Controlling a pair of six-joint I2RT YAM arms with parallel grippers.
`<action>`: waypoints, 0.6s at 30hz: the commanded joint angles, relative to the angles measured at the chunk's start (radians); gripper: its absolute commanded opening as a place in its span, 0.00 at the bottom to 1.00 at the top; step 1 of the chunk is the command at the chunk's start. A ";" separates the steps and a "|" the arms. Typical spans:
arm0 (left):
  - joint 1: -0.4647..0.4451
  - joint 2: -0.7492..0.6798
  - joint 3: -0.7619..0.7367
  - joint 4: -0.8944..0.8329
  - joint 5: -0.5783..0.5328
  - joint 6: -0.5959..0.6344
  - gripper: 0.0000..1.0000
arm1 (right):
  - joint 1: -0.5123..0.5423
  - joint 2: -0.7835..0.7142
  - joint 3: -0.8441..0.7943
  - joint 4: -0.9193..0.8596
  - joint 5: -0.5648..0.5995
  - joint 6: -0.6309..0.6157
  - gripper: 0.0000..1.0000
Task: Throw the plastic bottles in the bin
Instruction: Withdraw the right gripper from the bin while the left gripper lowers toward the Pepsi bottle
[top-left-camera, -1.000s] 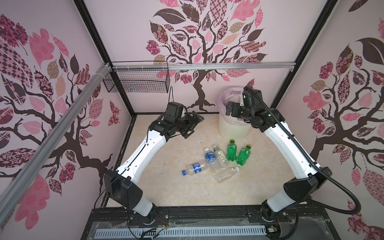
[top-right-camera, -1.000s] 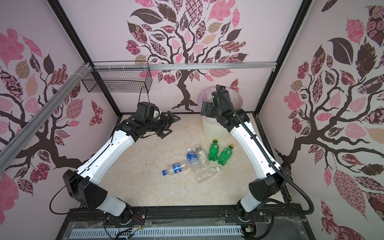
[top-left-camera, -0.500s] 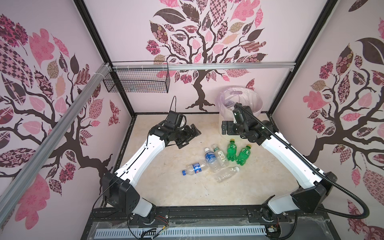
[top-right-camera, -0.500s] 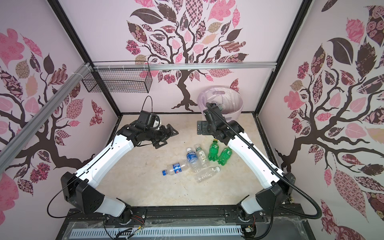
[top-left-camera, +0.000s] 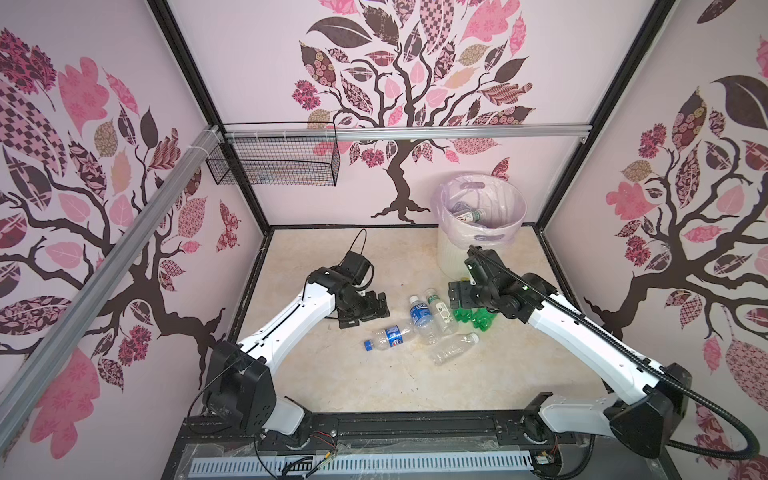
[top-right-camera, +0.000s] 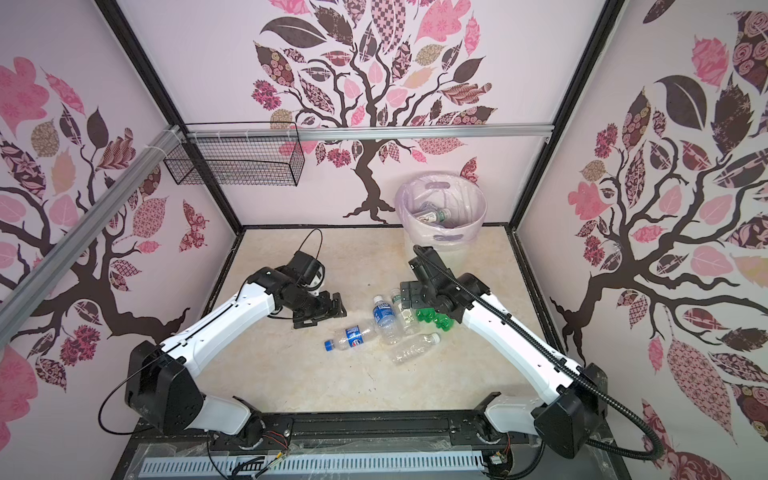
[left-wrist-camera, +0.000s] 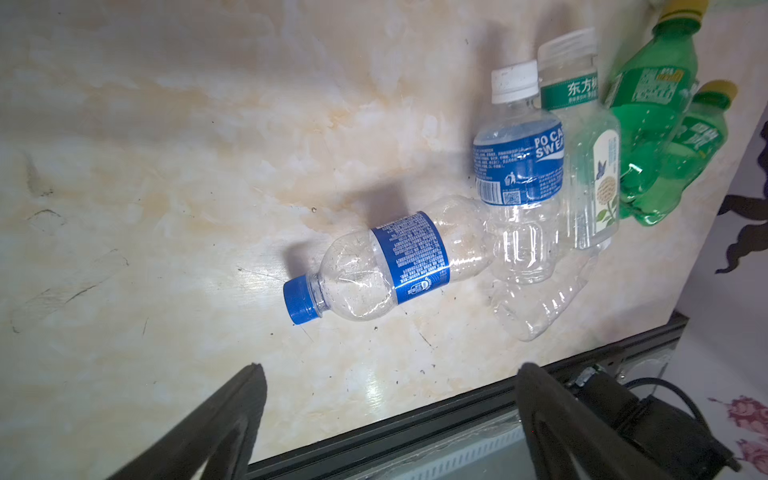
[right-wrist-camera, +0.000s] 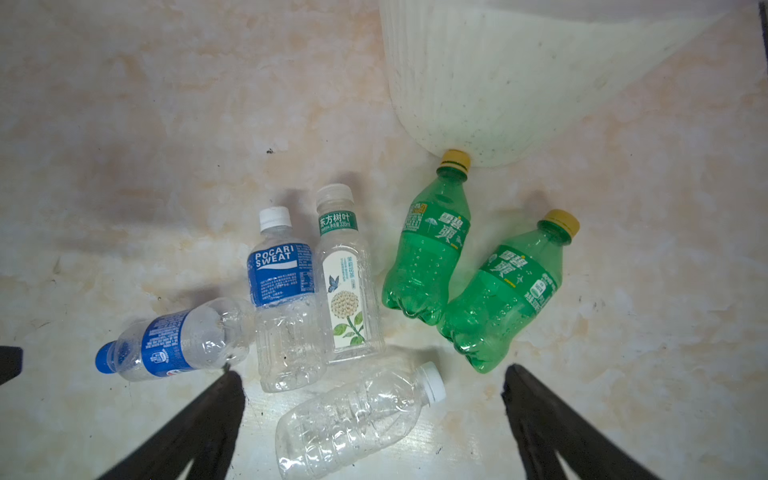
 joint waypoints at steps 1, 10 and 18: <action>-0.044 0.018 -0.012 -0.009 -0.053 0.075 0.97 | 0.005 -0.056 -0.019 -0.004 -0.021 0.043 0.99; -0.108 0.116 0.027 -0.025 -0.157 0.166 0.97 | 0.005 -0.062 -0.089 0.015 -0.049 0.085 1.00; -0.164 0.154 0.039 0.010 -0.155 0.234 0.97 | 0.002 -0.091 -0.126 0.016 -0.050 0.137 1.00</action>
